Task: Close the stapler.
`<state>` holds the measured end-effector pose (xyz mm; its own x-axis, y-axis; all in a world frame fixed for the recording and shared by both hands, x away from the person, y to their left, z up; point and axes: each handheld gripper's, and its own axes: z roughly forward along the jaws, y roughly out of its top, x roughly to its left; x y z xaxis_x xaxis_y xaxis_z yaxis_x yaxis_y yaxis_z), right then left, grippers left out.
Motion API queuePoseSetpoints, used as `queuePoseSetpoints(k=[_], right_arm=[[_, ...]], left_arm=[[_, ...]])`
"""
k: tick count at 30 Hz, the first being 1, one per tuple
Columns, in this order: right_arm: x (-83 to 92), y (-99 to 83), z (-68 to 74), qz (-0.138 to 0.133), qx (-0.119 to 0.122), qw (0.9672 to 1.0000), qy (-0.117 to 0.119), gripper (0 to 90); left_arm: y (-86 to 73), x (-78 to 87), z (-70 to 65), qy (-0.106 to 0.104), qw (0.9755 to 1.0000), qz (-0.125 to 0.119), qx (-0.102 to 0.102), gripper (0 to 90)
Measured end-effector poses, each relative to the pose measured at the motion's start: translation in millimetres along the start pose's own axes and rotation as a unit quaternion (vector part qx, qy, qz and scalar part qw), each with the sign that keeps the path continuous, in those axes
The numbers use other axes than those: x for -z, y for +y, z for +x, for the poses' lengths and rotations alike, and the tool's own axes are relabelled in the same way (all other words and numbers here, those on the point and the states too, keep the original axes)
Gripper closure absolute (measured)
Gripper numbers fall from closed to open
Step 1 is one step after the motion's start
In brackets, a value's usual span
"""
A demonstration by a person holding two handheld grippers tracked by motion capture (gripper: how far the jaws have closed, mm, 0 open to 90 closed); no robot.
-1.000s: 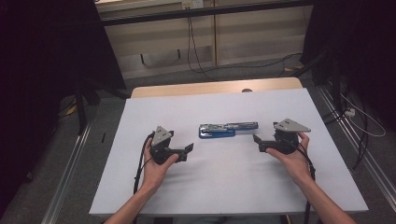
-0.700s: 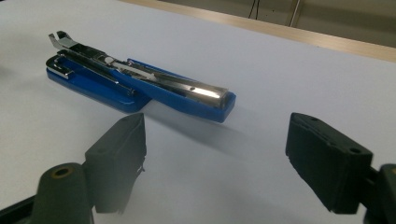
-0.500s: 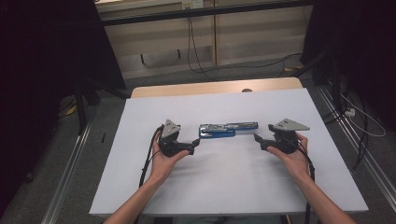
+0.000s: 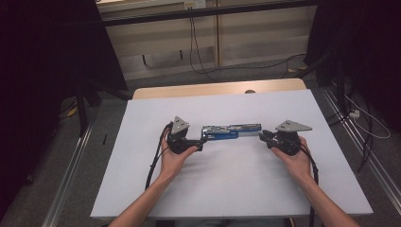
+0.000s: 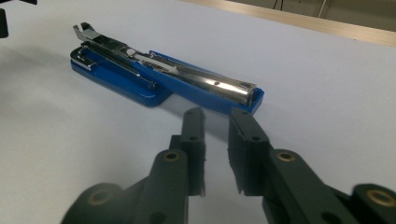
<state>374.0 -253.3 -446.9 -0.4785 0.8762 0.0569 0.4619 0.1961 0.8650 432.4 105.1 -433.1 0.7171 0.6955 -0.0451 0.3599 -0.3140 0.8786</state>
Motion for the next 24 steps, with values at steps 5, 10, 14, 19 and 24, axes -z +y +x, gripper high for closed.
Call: queuePoseSetpoints(k=[5,10,14,19,24], right_arm=[[-0.6,-0.4,0.2,-0.001,0.006,1.0,0.002,90.0],[-2.6,-1.1,1.4,0.005,0.01,0.9998,0.018,90.0],[-4.4,-0.8,2.9,0.006,0.01,0.9997,0.021,90.0],[-4.3,-0.9,2.6,0.006,0.011,0.9997,0.02,90.0],[-5.1,-1.4,1.9,0.008,0.013,0.9996,0.024,90.0]], left_arm=[[-2.4,-1.2,1.4,0.003,0.9999,0.013,-0.004,10.9],[-2.9,-2.9,1.6,-0.004,0.9999,0.015,0.002,19.6],[-3.4,-4.0,1.9,-0.003,0.9997,0.023,0.008,27.6],[-3.1,-4.2,2.3,-0.02,0.9995,0.022,0.014,43.7],[-1.6,-5.3,0.2,-0.028,0.9995,0.018,0.002,62.6]])
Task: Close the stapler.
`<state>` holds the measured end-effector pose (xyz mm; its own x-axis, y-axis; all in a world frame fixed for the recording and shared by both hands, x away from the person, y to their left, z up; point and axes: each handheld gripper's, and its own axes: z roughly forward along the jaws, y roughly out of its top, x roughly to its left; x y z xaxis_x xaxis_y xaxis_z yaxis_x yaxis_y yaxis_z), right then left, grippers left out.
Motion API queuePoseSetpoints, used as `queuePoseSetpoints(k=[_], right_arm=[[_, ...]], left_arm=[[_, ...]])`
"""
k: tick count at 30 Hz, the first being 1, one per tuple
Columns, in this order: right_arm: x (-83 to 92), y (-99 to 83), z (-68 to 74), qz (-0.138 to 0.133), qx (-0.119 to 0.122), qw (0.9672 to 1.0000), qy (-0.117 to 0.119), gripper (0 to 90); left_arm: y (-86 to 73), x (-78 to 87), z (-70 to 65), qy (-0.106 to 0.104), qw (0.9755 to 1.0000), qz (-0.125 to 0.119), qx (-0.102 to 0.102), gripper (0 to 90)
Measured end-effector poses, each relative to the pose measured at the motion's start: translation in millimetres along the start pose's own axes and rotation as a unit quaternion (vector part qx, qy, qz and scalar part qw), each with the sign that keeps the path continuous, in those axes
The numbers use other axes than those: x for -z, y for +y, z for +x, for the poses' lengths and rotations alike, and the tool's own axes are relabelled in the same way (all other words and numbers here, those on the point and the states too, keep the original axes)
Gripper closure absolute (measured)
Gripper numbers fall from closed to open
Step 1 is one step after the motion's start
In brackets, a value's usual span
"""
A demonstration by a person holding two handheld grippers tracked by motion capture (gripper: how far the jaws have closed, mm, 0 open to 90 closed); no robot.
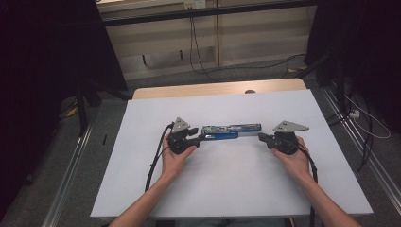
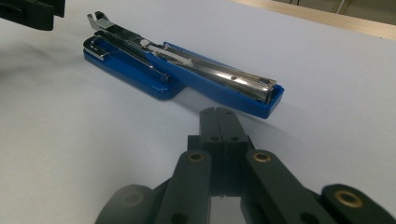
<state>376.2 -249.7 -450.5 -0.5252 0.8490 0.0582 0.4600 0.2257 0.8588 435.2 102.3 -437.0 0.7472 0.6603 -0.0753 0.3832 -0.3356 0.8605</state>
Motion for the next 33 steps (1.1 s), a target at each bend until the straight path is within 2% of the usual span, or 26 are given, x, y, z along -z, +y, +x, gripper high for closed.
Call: queuePoseSetpoints(k=[2,8,11,14,18,21,26,29,33], right_arm=[[-1.1,0.0,0.5,0.001,0.003,1.0,0.0,90.0],[-3.8,0.4,0.7,0.004,0.004,1.0,-0.002,90.0],[-3.4,1.2,-0.3,0.004,0.002,1.0,-0.003,90.0],[-0.7,3.6,-3.5,-0.006,-0.012,0.9999,-0.005,90.0],[-1.6,3.1,-4.7,0.0,-0.012,0.9999,-0.008,90.0],[-3.2,2.8,-4.4,0.004,-0.009,0.9999,-0.008,90.0],[-4.7,2.7,-4.9,0.006,-0.008,0.9999,-0.01,90.0],[-5.2,2.3,-5.8,0.007,-0.011,0.9998,-0.011,90.0],[-5.7,1.9,-6.3,0.009,-0.011,0.9998,-0.011,90.0]], left_arm=[[0.8,0.0,0.1,-0.004,1.0,-0.003,0.007,67.7],[5.9,-2.7,1.6,-0.007,0.9999,-0.005,0.009,79.1],[7.7,-7.6,-1.1,-0.011,0.9999,0.004,-0.003,84.9],[6.7,-11.7,-4.9,-0.014,0.9997,0.011,-0.015,90.0],[9.3,-15.3,-7.4,-0.019,0.9996,0.013,-0.016,90.0],[11.0,-19.9,-8.4,-0.021,0.9993,0.025,-0.019,90.0],[10.6,-28.4,-9.0,-0.024,0.9991,0.035,-0.01,90.0],[11.4,-31.3,-8.5,-0.021,0.999,0.036,-0.013,90.0],[10.9,-35.4,-6.2,-0.019,0.9991,0.039,-0.001,90.0]])
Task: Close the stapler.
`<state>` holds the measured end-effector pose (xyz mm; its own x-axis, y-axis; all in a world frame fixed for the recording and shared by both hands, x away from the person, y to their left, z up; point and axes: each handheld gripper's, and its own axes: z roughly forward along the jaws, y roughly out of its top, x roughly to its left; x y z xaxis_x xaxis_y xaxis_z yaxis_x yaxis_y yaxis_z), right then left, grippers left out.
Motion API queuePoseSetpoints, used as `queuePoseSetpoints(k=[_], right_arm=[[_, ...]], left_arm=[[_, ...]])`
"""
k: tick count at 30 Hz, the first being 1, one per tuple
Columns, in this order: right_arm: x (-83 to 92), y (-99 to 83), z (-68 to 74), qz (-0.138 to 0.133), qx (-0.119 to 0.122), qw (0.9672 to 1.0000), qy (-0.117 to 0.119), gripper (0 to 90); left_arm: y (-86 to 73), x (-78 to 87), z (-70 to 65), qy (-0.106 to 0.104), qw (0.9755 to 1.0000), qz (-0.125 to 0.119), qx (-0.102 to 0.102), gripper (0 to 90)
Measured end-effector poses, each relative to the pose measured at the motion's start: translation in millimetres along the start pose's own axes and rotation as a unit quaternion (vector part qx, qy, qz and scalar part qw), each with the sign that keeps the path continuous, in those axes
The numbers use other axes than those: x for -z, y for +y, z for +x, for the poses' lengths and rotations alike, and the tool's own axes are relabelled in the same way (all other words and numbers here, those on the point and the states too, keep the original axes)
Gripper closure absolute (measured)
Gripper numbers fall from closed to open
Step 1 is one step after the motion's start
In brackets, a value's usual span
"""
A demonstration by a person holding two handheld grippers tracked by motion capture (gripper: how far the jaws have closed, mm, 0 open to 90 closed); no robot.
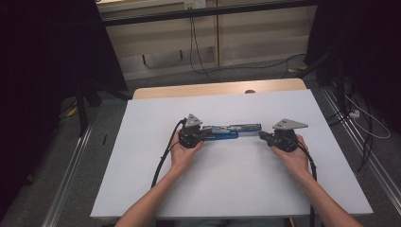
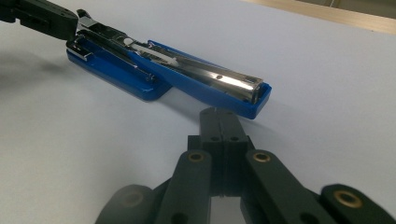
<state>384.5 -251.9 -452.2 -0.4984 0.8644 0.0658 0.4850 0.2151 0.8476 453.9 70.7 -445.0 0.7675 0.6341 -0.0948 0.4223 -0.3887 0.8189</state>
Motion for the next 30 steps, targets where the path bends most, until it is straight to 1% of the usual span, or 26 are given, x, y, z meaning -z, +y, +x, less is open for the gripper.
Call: queuePoseSetpoints(k=[1,5,8,10,11,15,17,18,20,21,22,24,26,27,30], right_arm=[[-0.2,0.0,0.1,0.0,0.0,1.0,0.0,90.0],[-0.6,1.2,1.2,0.0,0.003,1.0,0.001,90.0],[-1.1,1.3,1.9,0.003,0.005,1.0,0.001,90.0],[-1.6,1.2,1.9,0.004,0.003,1.0,0.001,90.0],[-1.7,1.2,1.9,0.005,0.004,1.0,0.0,90.0],[-3.0,1.5,1.1,0.009,0.006,0.9999,-0.001,90.0],[-3.9,2.0,1.0,0.011,0.005,0.9999,-0.001,90.0],[-4.7,2.2,0.9,0.013,0.007,0.9999,-0.002,90.0],[-7.0,2.2,0.9,0.017,0.008,0.9998,-0.003,90.0],[-8.0,2.0,0.9,0.02,0.009,0.9998,-0.003,90.0],[-9.1,1.7,0.6,0.021,0.009,0.9997,-0.003,90.0],[-10.2,0.8,0.3,0.028,0.007,0.9996,-0.003,90.0],[-10.4,0.9,-0.8,0.03,0.004,0.9995,-0.005,90.0],[-10.3,1.4,-1.6,0.03,0.004,0.9995,-0.007,90.0],[-11.3,3.3,-3.9,0.031,0.002,0.9995,-0.01,90.0]], left_arm=[[-0.4,-0.9,0.8,0.0,1.0,0.003,0.0,90.0],[-2.7,-4.1,1.8,-0.005,0.9999,0.006,0.008,90.0],[-4.5,-6.2,2.9,-0.001,1.0,0.008,0.002,90.0],[-4.3,-6.4,3.0,-0.001,1.0,0.008,0.003,90.0],[-4.1,-6.2,3.2,0.0,1.0,0.009,-0.001,90.0],[-4.2,-4.8,3.2,0.001,0.9999,0.012,0.005,90.0],[-3.9,-3.5,3.6,0.005,0.9999,0.016,-0.003,90.0],[-3.7,-2.6,4.0,0.011,0.9997,0.018,-0.01,90.0],[-4.2,-0.7,5.2,0.017,0.9995,0.02,-0.016,90.0],[-4.8,-0.3,6.0,0.012,0.9997,0.019,-0.009,90.0],[-5.3,0.3,7.2,0.011,0.9997,0.019,-0.008,90.0],[-5.3,0.2,7.0,0.012,0.9997,0.019,-0.01,90.0],[-5.2,-0.1,6.2,0.012,0.9997,0.02,-0.01,90.0],[-5.2,0.1,6.9,0.013,0.9996,0.02,-0.013,90.0],[-5.6,0.0,7.3,0.009,0.9997,0.018,-0.01,90.0]])
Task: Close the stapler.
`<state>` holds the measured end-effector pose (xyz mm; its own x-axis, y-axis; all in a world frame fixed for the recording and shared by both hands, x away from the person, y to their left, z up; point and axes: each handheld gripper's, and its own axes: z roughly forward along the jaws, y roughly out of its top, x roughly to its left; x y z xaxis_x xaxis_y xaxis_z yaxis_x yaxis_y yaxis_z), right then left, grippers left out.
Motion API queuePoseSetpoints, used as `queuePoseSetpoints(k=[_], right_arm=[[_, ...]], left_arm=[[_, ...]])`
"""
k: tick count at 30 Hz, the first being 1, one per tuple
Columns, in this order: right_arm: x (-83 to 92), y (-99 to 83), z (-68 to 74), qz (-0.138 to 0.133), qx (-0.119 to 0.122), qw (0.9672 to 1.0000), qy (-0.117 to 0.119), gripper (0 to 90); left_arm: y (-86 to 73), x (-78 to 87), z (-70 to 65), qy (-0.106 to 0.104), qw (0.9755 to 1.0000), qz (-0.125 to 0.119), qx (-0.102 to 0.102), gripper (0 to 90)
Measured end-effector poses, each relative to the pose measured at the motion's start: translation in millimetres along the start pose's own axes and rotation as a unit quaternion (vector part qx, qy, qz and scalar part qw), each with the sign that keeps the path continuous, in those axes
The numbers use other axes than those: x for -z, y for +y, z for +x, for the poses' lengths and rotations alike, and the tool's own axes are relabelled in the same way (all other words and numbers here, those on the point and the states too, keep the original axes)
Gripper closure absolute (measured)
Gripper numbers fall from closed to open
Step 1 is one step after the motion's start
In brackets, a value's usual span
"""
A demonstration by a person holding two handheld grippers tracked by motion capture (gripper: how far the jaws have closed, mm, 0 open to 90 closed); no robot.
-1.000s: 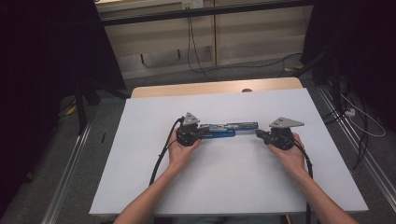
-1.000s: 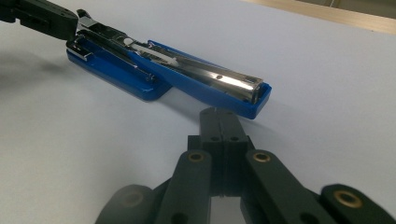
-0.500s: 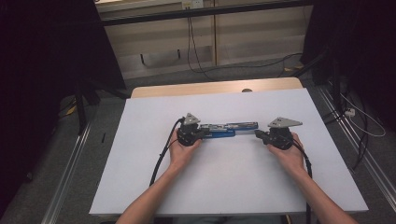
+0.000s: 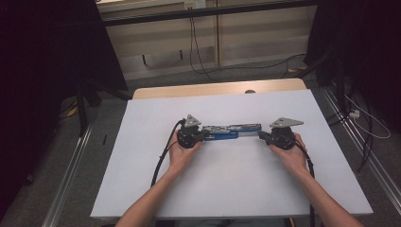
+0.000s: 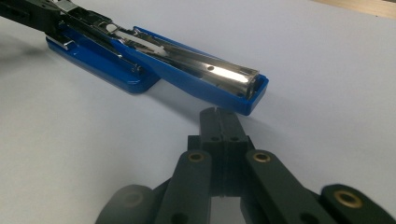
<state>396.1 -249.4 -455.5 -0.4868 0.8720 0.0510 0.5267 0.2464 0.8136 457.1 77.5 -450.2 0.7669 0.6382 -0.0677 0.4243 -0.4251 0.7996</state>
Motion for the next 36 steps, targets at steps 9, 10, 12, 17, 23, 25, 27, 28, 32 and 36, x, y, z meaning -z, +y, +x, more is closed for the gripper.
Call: queuePoseSetpoints(k=[9,10,12,17,23,25,27,28,32,36], right_arm=[[-8.8,4.8,-0.9,0.024,0.005,0.9997,0.005,90.0],[-9.0,5.3,-1.0,0.024,0.006,0.9997,0.003,90.0],[-9.7,5.6,-1.4,0.028,0.007,0.9996,-0.001,90.0],[-9.5,3.6,-3.8,0.036,0.004,0.9993,-0.01,90.0],[-12.2,3.2,-3.6,0.049,0.003,0.9986,-0.017,90.0],[-12.6,3.4,-3.6,0.048,0.0,0.9987,-0.015,90.0],[-13.1,3.5,-3.5,0.05,0.001,0.9986,-0.016,90.0],[-13.4,3.9,-3.8,0.051,-0.001,0.9986,-0.015,90.0],[-15.3,5.4,-4.1,0.053,-0.003,0.9984,-0.017,90.0],[-17.8,6.5,-4.1,0.051,0.0,0.9985,-0.02,90.0]], left_arm=[[-0.4,-0.5,0.8,-0.006,1.0,-0.002,0.001,90.0],[-0.4,-0.6,0.7,-0.005,1.0,-0.003,0.001,90.0],[-0.2,-0.9,0.2,-0.005,1.0,-0.003,-0.001,90.0],[0.1,-1.2,0.3,-0.005,1.0,-0.002,0.0,90.0],[0.6,-1.6,-0.3,-0.004,1.0,-0.002,-0.005,90.0],[0.7,-1.6,-0.4,-0.004,1.0,-0.002,-0.005,90.0],[0.8,-1.9,-1.3,-0.005,1.0,-0.001,-0.003,90.0],[0.9,-2.0,-1.3,-0.006,1.0,-0.001,-0.004,90.0],[0.9,-1.9,-0.6,-0.007,1.0,-0.001,-0.004,90.0],[0.8,-2.0,-0.7,-0.007,1.0,-0.002,-0.004,90.0]])
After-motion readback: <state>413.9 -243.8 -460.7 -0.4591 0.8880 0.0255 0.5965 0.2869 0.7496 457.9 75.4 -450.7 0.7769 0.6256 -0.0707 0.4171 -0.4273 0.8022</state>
